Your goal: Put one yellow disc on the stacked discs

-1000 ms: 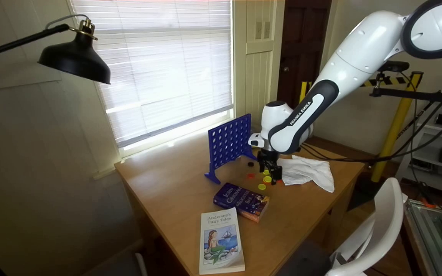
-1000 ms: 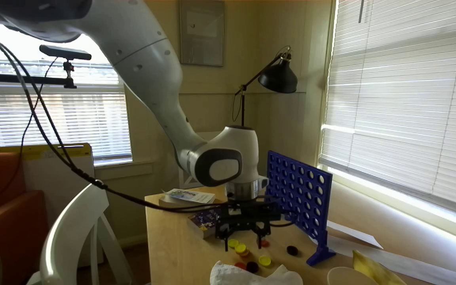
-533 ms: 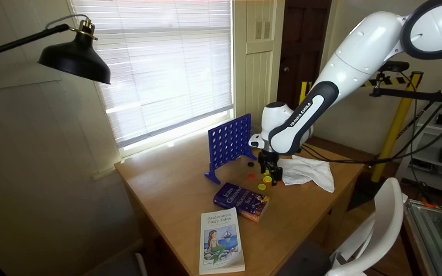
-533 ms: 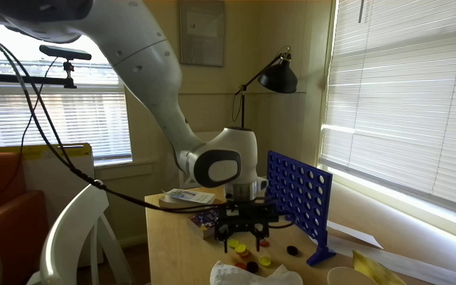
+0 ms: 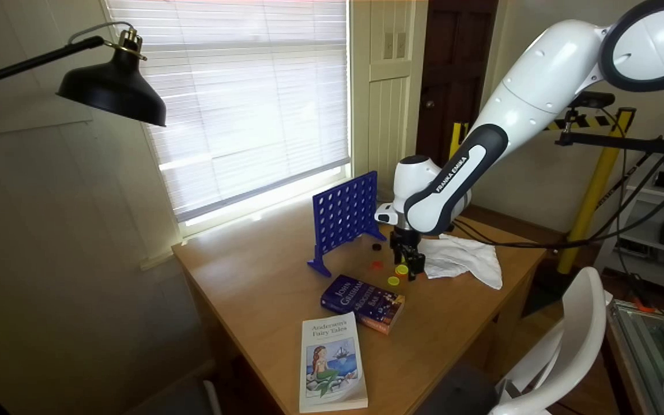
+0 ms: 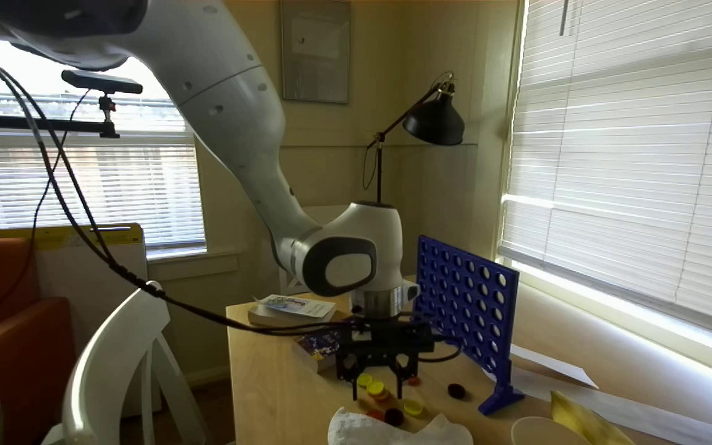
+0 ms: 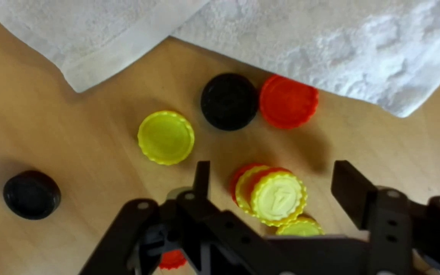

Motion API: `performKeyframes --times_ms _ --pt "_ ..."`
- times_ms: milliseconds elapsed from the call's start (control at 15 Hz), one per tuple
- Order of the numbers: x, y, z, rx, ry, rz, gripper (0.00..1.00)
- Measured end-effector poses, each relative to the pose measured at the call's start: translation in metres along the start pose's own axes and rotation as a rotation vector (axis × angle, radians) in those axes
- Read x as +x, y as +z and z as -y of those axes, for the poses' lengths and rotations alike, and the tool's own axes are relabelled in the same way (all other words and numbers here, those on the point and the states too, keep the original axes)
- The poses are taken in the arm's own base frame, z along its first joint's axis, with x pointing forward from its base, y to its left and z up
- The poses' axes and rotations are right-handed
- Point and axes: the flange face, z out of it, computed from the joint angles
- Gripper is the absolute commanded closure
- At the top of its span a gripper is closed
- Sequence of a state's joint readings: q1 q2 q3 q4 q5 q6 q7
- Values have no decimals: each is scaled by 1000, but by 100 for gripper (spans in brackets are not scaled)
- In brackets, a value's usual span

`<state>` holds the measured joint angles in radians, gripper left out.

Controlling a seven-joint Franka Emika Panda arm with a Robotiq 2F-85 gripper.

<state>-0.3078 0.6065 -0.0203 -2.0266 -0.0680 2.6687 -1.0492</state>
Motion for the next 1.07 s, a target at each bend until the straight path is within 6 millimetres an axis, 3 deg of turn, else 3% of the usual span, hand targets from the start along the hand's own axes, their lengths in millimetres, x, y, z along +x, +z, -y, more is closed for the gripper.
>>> performKeyframes --times_ms 400,800,1067 --pt "2 4 2 6 22 3 23" --pt "13 1 4 -1 59 -1 39" --pt "15 -1 3 -1 92 1 32"
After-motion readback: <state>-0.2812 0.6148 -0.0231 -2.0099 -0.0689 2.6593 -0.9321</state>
